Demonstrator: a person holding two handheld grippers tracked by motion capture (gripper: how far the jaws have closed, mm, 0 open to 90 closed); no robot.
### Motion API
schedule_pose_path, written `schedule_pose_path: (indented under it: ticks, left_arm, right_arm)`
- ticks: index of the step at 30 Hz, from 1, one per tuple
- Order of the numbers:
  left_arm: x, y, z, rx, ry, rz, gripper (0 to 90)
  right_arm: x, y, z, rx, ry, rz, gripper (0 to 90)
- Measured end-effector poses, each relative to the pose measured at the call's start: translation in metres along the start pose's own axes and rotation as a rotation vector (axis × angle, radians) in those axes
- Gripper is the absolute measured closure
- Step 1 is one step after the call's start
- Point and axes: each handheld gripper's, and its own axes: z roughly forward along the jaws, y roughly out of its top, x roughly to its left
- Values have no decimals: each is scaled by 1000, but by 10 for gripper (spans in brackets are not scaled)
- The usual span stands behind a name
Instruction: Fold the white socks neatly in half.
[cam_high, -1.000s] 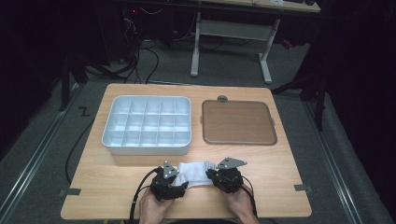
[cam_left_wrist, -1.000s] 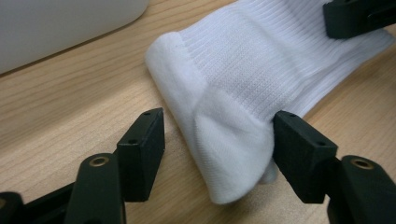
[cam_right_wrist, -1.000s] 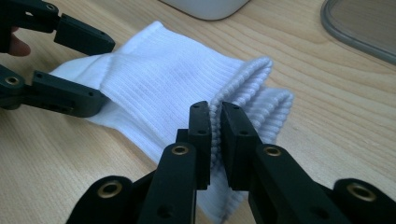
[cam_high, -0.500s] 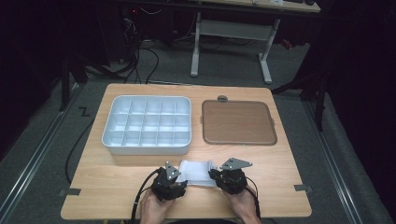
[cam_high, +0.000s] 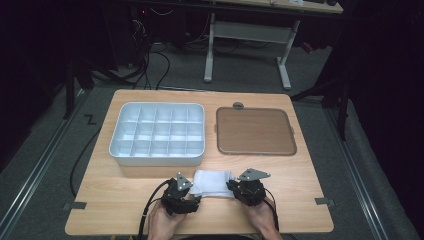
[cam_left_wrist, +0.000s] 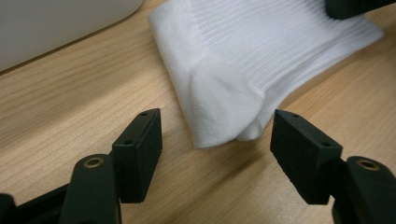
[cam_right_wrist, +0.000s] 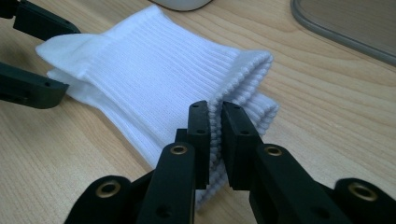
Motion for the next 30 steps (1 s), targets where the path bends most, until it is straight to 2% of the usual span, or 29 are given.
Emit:
schedule_pose_path:
  ticks: [4, 5, 7, 13, 18, 20, 23, 27, 30]
  left_arm:
    - [1, 8, -7, -35, -39, -44, 343]
    - [-1, 14, -9, -57, -68, -54, 339]
    - [-4, 18, -7, -57, -80, -47, 343]
    - [-9, 26, 4, -66, -84, -41, 393]
    - [-11, 27, 16, -57, -87, -29, 432]
    - [-11, 26, 21, -49, -81, -22, 435]
    - [-9, 22, 28, -29, -52, -2, 423]
    - [-7, 15, 31, -8, -33, 19, 419]
    - [-6, 13, 32, -7, -34, 15, 416]
  right_arm:
    - [1, 2, -1, -8, -8, -2, 768]
    - [2, 4, -3, -13, -11, 4, 743]
    - [3, 6, -6, -26, -15, 9, 724]
    - [8, 13, -14, -63, -40, -2, 718]
    - [11, 15, -11, -56, -51, -3, 719]
    - [10, 15, -7, -43, -70, -3, 718]
    - [7, 12, -3, -25, -101, 3, 700]
    - [1, 7, -2, -13, -118, 15, 682]
    - [-1, 6, -2, -14, -118, 23, 675]
